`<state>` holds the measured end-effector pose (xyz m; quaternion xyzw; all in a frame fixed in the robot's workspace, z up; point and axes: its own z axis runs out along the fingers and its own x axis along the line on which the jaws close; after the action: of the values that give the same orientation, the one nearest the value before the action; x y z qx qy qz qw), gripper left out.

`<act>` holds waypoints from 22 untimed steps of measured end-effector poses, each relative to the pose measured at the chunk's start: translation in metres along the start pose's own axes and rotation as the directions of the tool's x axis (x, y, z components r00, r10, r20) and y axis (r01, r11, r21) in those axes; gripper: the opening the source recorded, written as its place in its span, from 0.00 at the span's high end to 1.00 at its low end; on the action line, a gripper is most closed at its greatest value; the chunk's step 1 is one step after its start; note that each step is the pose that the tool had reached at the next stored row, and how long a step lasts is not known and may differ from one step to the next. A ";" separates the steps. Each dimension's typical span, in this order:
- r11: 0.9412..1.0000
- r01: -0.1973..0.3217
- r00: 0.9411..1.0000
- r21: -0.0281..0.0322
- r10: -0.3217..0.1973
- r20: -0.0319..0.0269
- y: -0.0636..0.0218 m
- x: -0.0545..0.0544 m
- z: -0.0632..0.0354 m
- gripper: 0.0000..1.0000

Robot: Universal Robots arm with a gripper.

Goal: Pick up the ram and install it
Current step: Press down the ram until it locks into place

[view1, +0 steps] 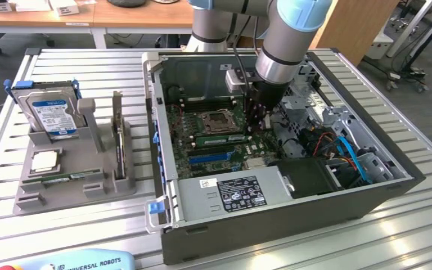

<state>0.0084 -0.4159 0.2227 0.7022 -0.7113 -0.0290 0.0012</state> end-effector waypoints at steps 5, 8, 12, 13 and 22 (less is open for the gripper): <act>1.000 0.000 1.000 0.000 0.000 0.001 0.0002 0.000 -0.0028 0.90; 1.000 0.000 1.000 -0.001 0.000 0.000 0.0004 0.000 -0.0092 0.90; 1.000 0.000 1.000 -0.002 0.000 0.000 0.0008 -0.001 -0.0176 0.90; 1.000 0.000 1.000 -0.002 0.000 0.000 0.0008 -0.001 -0.0192 0.90; 1.000 0.000 1.000 -0.002 0.000 0.000 0.0010 -0.001 -0.0244 0.90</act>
<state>0.0085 -0.4159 0.2472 0.7022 -0.7113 -0.0299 0.0021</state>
